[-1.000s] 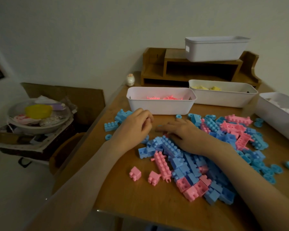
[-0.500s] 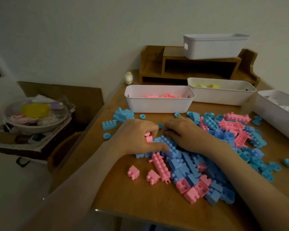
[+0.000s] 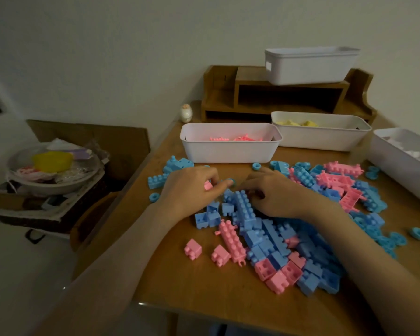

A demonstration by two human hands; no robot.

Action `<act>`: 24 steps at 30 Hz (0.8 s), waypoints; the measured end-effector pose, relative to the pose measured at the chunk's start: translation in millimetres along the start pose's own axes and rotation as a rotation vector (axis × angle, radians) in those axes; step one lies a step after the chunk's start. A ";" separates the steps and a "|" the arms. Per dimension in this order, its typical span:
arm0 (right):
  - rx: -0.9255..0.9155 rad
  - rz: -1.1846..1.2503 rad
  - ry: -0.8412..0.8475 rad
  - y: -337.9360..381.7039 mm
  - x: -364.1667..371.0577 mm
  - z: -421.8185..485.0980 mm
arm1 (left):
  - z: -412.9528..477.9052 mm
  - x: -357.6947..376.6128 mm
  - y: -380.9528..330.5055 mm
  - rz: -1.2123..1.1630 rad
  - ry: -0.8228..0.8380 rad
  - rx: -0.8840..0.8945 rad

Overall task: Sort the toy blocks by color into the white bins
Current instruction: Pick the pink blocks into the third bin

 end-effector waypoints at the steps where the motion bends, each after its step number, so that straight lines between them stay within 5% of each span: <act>1: 0.002 0.006 0.003 -0.9 -0.6 -0.5 | 0.2 -0.4 -0.4 0.007 0.007 -0.010; 5: 0.035 0.042 -0.093 -5.8 -3.4 -0.3 | -1.3 -5.9 -4.5 -0.057 0.023 -0.024; 14: 0.039 0.093 -0.290 -26.0 -50.6 32.2 | 54.3 -32.1 -2.5 -0.147 -0.227 -0.215; 19: 0.185 0.076 -0.482 -63.6 -59.9 71.7 | 107.5 -12.2 -10.5 -0.069 -0.022 -0.146; 24: 0.246 0.009 -0.229 -76.8 -38.1 94.4 | 132.3 7.7 -11.4 0.108 0.264 -0.122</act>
Point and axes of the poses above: each hand's wrist, its own z-axis towards the middle knuckle, its own x-axis out of the palm, y = z × x, the point moved 2 cm from there along z, towards the middle knuckle, and after that the axes turned 10 degrees about -x, right-handed, at the moved point
